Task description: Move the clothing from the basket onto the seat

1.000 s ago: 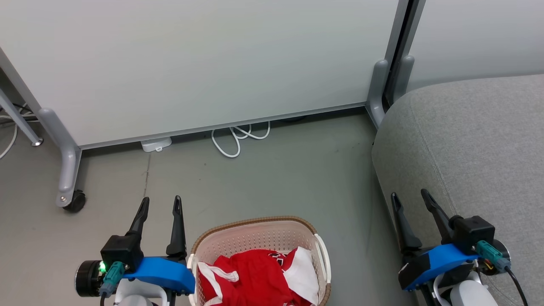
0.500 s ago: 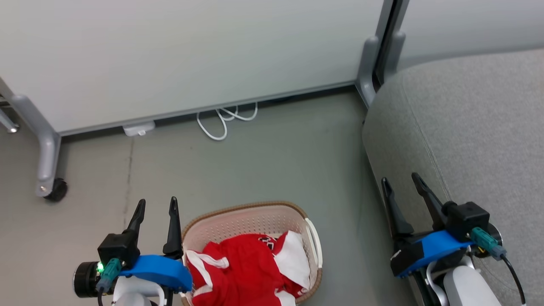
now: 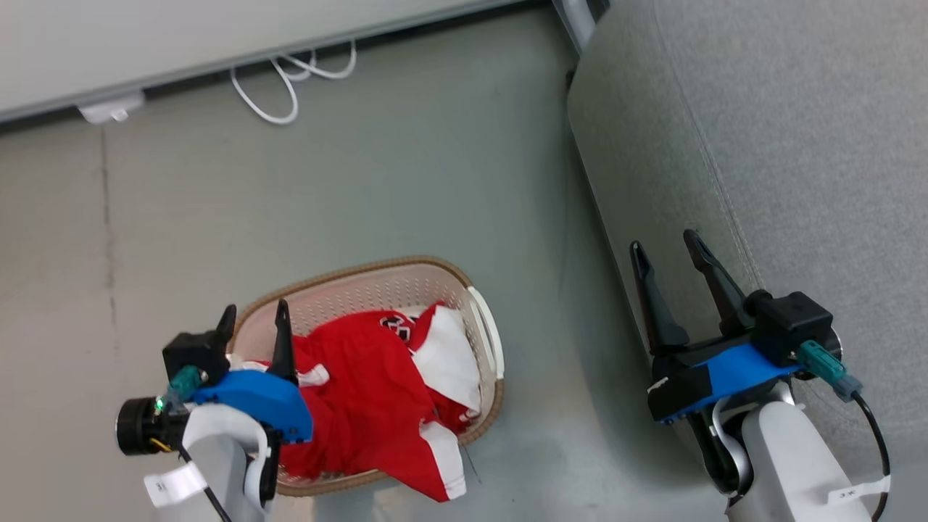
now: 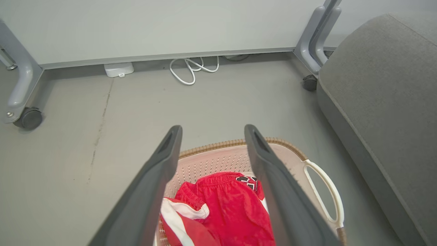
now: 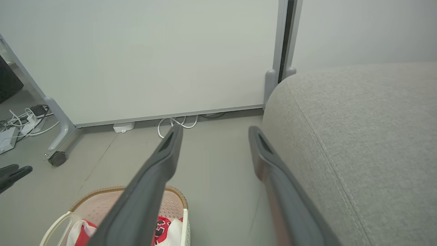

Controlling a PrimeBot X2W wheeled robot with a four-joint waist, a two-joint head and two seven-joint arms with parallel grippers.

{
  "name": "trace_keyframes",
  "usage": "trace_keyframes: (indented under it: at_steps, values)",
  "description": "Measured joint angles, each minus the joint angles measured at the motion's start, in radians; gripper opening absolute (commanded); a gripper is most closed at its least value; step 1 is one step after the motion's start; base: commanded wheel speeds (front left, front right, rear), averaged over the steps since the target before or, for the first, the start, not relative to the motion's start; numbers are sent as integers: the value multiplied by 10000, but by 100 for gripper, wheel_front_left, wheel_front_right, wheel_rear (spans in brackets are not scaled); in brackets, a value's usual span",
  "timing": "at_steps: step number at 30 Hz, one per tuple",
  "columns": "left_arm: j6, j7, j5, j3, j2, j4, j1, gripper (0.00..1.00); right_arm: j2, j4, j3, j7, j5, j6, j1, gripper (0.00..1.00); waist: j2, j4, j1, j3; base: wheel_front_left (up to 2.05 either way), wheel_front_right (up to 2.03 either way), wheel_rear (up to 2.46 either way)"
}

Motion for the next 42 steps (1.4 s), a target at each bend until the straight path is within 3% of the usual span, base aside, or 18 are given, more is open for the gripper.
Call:
trace_keyframes:
  at_steps: [18, 31, 42]
  values:
    - [46, 1528, 424, -604, 840, 2970, -2103, 100, -4, 374, 1097, -364, 807, 0, -971, 100, 0, -1229, 0, 2359, 0, 0, 0]
    - [-58, 2815, 1651, -1885, 1967, 3814, -3407, 100, -4, -25, 1737, -383, 1469, 0, -1418, 100, 0, -1834, 0, 3838, 0, 0, 0]
    - [140, 3927, 2479, -2830, 2431, 4228, -3952, 100, -6, -207, 2080, -383, 1779, 0, -1570, 100, 0, -2190, -1, 4476, 0, 0, 0]
